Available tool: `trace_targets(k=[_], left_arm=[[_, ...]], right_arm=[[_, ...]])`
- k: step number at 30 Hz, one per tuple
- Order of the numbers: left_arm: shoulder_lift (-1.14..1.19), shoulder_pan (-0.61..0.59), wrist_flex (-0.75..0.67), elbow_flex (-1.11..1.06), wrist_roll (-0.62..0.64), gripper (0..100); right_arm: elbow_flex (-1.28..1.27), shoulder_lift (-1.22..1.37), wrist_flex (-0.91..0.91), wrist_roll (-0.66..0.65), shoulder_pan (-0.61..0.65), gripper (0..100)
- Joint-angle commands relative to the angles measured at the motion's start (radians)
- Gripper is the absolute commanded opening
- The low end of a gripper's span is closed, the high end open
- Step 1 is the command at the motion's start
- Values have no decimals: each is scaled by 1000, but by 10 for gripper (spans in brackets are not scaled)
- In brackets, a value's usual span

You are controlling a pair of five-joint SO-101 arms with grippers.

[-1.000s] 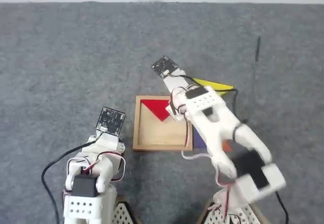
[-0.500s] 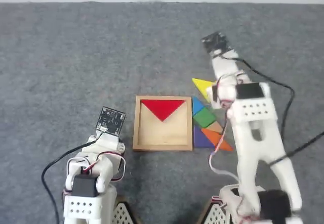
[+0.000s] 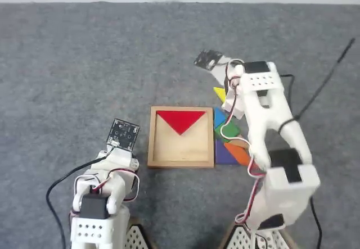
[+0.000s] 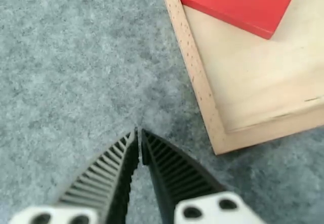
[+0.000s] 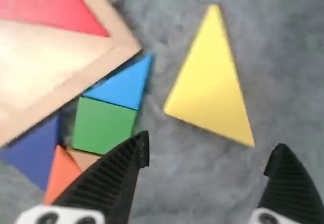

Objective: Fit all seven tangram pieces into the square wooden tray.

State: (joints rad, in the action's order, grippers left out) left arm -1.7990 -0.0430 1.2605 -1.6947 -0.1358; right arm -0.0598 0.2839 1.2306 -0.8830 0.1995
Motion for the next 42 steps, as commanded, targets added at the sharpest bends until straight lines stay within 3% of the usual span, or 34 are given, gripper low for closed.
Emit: trace_targets(k=[1,6,20,26,32,42], left_arm=[[-25,-5,6,12,8,13],[-25,-5,6,12,8,13],[-25,-5,6,12,8,13],[-25,-5,6,12,8,13],[-25,-5,6,12,8,13],[-25,-5,6,12,8,13]], right_arm=[[74,44,2,-120,19,364],[87,128,-47,-190,13,363],[233,315,-58,-190,-50,359],[238,315,-25,-195,-53,246],[239,315,53,-184,-59,227],[336,312,142,71,-189,226]])
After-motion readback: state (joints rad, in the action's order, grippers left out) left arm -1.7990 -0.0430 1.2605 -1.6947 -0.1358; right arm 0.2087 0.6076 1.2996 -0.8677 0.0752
